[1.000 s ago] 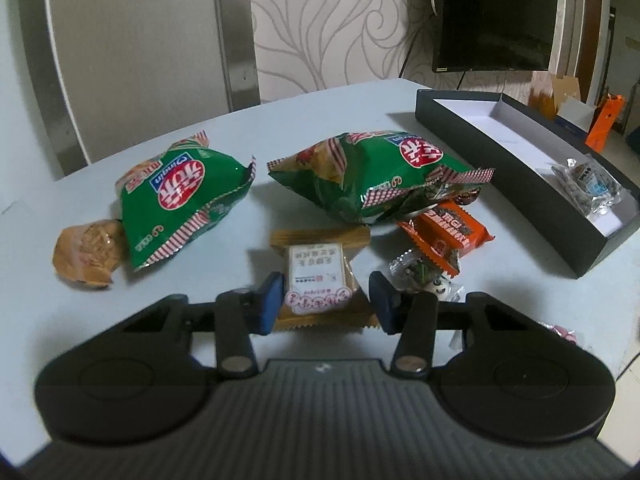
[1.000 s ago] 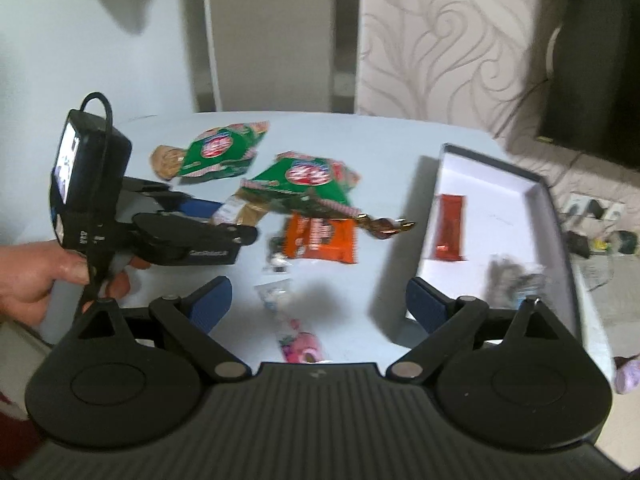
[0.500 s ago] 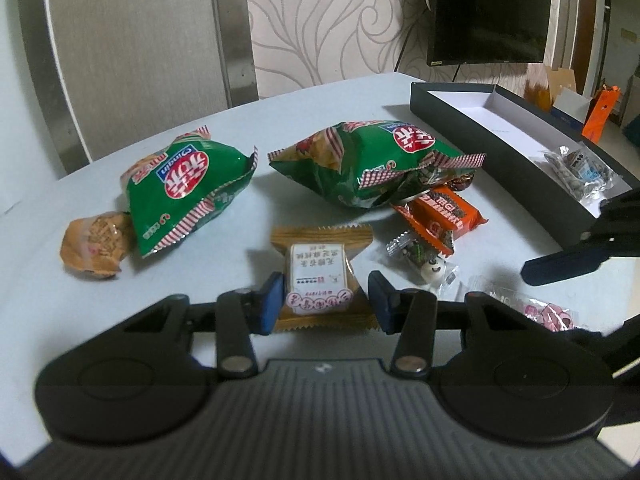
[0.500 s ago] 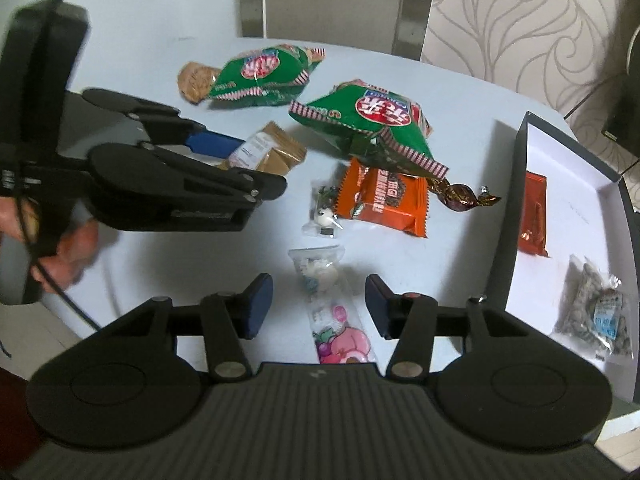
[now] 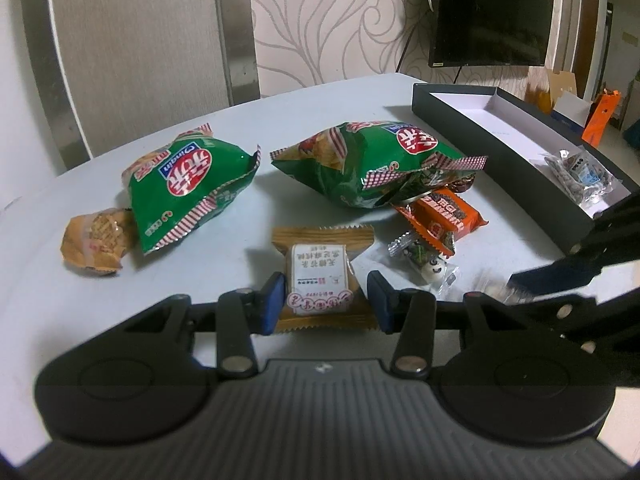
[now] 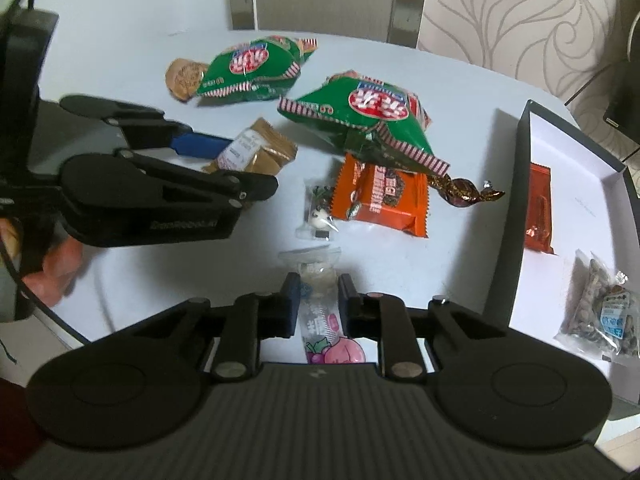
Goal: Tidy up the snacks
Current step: 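Grasp the brown cake packet with the left gripper while the right grasps the clear pink candy packet, then lift the cake packet and candy packet off the table with both grippers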
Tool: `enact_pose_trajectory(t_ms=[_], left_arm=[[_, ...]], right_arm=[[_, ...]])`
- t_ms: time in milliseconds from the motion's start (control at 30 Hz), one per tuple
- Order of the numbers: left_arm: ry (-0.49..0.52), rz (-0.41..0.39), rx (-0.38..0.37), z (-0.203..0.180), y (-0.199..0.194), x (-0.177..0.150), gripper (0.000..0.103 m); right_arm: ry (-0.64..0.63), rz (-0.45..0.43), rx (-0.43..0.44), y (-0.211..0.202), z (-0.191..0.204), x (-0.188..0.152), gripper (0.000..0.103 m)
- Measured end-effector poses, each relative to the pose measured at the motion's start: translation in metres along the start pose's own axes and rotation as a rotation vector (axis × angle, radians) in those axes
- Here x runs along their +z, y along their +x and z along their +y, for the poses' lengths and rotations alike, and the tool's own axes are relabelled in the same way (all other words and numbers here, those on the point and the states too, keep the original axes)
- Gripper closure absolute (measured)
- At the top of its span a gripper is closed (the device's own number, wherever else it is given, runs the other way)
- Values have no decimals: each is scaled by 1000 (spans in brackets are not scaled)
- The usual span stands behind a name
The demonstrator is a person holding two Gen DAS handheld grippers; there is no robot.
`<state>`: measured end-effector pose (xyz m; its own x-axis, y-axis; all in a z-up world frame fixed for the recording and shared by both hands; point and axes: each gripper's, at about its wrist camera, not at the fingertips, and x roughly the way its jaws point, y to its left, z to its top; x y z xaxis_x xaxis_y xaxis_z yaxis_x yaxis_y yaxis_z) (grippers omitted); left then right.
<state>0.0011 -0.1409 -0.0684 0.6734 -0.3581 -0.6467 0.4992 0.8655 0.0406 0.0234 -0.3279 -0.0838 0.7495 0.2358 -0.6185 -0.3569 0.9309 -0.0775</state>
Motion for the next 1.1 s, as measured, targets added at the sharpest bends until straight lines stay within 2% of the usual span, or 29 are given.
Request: enact_pose_trajectory(t_ms=[433,800,1100], left_arm=[[-14,6,24,3,-6,-2,59],[-18,-9,49,2,-11,-1,65],[-37,-18,59,6,-19,-2,65]], right_arm=[[52,-45,-1,-22,1,0,80],[54,-63,-3,-33,6,-3,80],[55,-76,7,-38,6,-4,80]])
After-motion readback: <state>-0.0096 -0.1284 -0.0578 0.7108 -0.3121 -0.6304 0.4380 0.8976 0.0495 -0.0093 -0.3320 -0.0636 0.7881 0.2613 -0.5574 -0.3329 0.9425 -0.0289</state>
